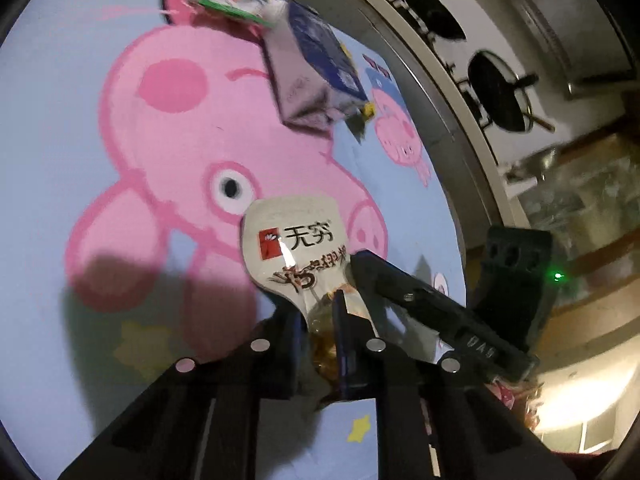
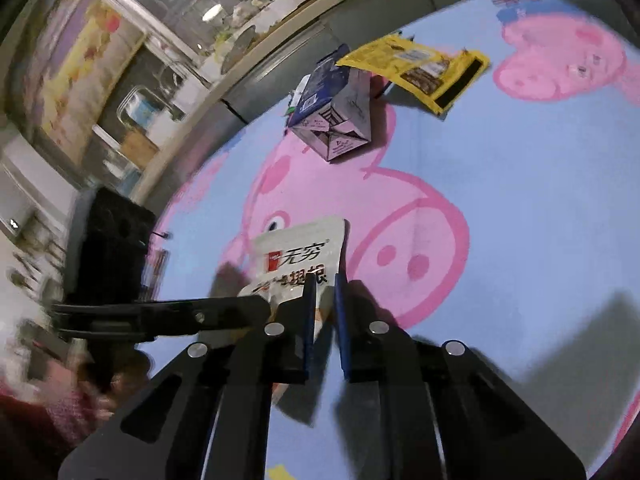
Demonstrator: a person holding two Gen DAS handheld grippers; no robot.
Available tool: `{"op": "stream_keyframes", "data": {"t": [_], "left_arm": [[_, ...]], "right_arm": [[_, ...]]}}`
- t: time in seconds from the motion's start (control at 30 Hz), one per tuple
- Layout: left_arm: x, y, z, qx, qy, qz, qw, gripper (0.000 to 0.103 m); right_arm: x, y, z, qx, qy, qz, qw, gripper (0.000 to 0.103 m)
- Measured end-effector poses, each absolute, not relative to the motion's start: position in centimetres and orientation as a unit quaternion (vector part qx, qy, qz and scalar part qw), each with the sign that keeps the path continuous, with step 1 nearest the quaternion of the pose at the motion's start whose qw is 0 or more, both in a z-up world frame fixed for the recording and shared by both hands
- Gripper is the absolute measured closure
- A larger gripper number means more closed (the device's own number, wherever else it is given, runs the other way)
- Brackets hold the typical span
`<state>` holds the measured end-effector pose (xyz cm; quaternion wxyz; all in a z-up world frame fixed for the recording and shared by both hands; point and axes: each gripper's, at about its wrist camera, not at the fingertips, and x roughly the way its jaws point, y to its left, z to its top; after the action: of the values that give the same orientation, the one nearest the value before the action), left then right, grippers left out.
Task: Collect trash
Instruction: 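Grasp the white-brown snack pouch with the left tool while the right tool grasps a yellow wrapper, then carry the pouch and yellow wrapper over the beige bin and open both tools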
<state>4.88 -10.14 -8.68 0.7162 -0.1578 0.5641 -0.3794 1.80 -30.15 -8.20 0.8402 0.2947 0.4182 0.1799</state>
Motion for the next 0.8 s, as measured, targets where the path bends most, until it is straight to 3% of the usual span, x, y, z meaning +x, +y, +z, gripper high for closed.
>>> {"op": "stream_keyframes", "data": {"t": [0.07, 0.13, 0.17, 0.2, 0.4, 0.47, 0.5, 0.53, 0.57, 0.6, 0.67, 0.8], "left_arm": [[5.0, -9.1, -8.3, -0.168, 0.557, -0.373, 0.722, 0.089], [5.1, -7.9, -8.1, -0.184, 0.554, -0.370, 0.722, 0.089], [5.1, -7.5, -8.0, -0.188, 0.553, -0.369, 0.723, 0.089], [5.1, -7.1, -7.9, -0.192, 0.551, -0.367, 0.724, 0.089], [5.3, -5.7, -8.2, -0.210, 0.553, -0.359, 0.722, 0.090], [5.1, -5.5, -8.1, -0.209, 0.552, -0.359, 0.722, 0.090], [5.0, -5.5, -8.1, -0.208, 0.552, -0.360, 0.723, 0.090], [5.1, -5.4, -8.0, -0.207, 0.551, -0.360, 0.723, 0.090], [5.1, -5.5, -7.9, -0.206, 0.550, -0.361, 0.724, 0.090], [5.1, -5.5, -7.7, -0.204, 0.549, -0.362, 0.725, 0.090], [5.0, -5.7, -7.5, -0.200, 0.547, -0.365, 0.727, 0.090], [4.5, -6.4, -7.4, -0.188, 0.547, -0.376, 0.724, 0.090]], "right_arm": [[2.1, -30.7, -7.5, 0.275, 0.411, 0.155, 0.855, 0.087], [2.8, -31.0, -6.0, 0.221, 0.398, 0.112, 0.883, 0.071], [3.5, -30.9, -5.1, 0.184, 0.392, 0.089, 0.897, 0.053], [4.4, -30.6, -4.4, 0.149, 0.385, 0.068, 0.908, 0.042], [10.4, -28.9, -3.3, -0.019, 0.372, 0.003, 0.928, 0.042], [12.9, -28.2, -4.0, -0.051, 0.391, -0.002, 0.919, 0.046], [13.8, -28.0, -4.4, -0.060, 0.397, -0.001, 0.916, 0.054], [14.3, -28.0, -4.5, -0.063, 0.402, 0.000, 0.914, 0.063], [14.8, -28.1, -4.8, -0.065, 0.408, -0.002, 0.911, 0.086], [14.9, -28.4, -4.8, -0.060, 0.410, -0.005, 0.910, 0.093], [13.8, -29.2, -4.5, -0.033, 0.401, -0.007, 0.915, 0.102], [8.5, -31.0, -3.3, 0.054, 0.383, 0.026, 0.922, 0.102]]}}
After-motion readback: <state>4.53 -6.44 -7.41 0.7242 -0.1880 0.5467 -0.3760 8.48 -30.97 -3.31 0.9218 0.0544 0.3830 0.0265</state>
